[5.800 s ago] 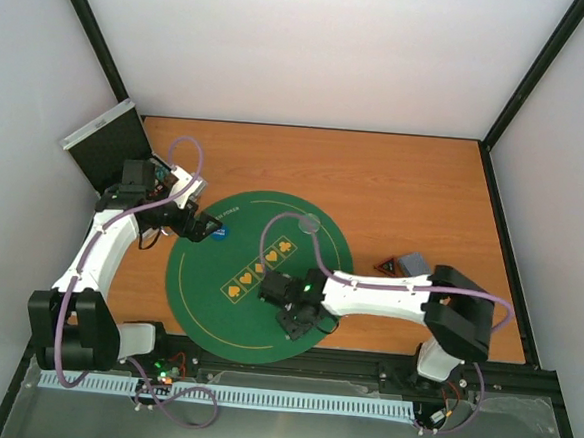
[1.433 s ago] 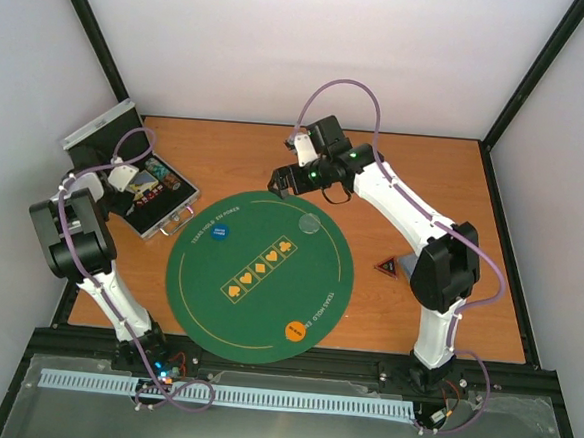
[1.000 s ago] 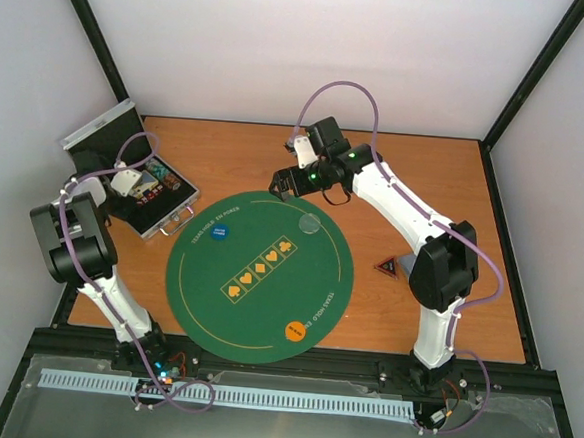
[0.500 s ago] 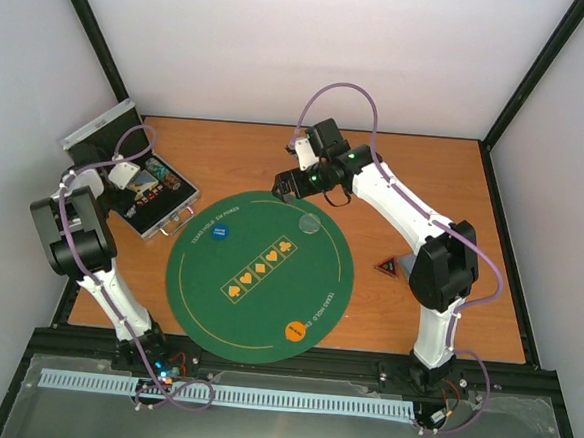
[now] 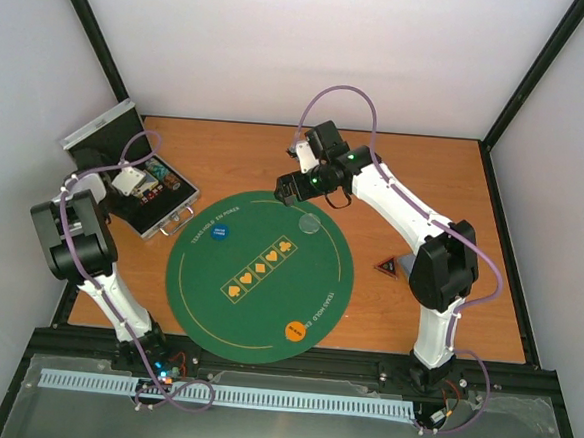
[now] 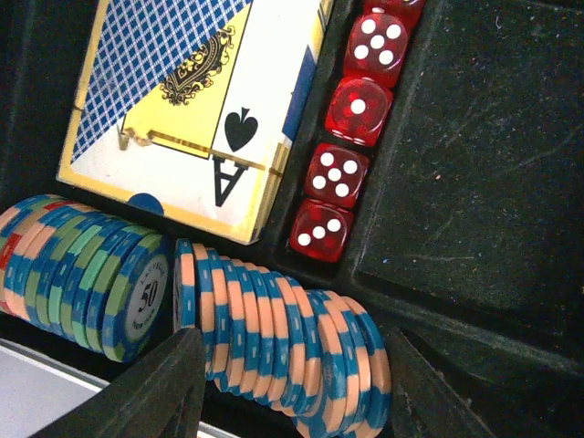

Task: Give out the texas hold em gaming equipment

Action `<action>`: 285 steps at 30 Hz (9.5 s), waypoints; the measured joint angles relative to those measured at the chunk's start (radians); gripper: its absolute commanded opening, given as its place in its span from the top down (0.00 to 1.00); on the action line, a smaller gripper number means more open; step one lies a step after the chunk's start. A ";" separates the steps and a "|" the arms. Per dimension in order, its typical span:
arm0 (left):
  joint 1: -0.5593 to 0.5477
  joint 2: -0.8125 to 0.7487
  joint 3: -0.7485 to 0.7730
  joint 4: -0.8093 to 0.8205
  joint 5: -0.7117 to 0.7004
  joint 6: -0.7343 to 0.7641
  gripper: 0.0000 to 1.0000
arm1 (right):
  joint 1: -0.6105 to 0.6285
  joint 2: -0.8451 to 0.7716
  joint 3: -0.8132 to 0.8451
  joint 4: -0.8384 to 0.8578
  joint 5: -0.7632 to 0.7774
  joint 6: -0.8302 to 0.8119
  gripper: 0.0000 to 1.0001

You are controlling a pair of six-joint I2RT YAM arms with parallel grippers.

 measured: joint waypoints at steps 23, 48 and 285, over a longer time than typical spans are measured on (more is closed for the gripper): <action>-0.010 0.045 0.064 -0.039 -0.040 0.003 0.41 | 0.000 0.000 -0.001 -0.009 0.013 -0.009 0.00; 0.011 0.140 0.173 -0.109 0.015 0.018 0.44 | 0.000 0.000 -0.013 -0.017 0.034 -0.018 0.00; -1.026 0.187 -0.021 0.074 0.782 -0.904 0.21 | 0.407 -0.426 -1.194 0.751 0.418 0.185 0.97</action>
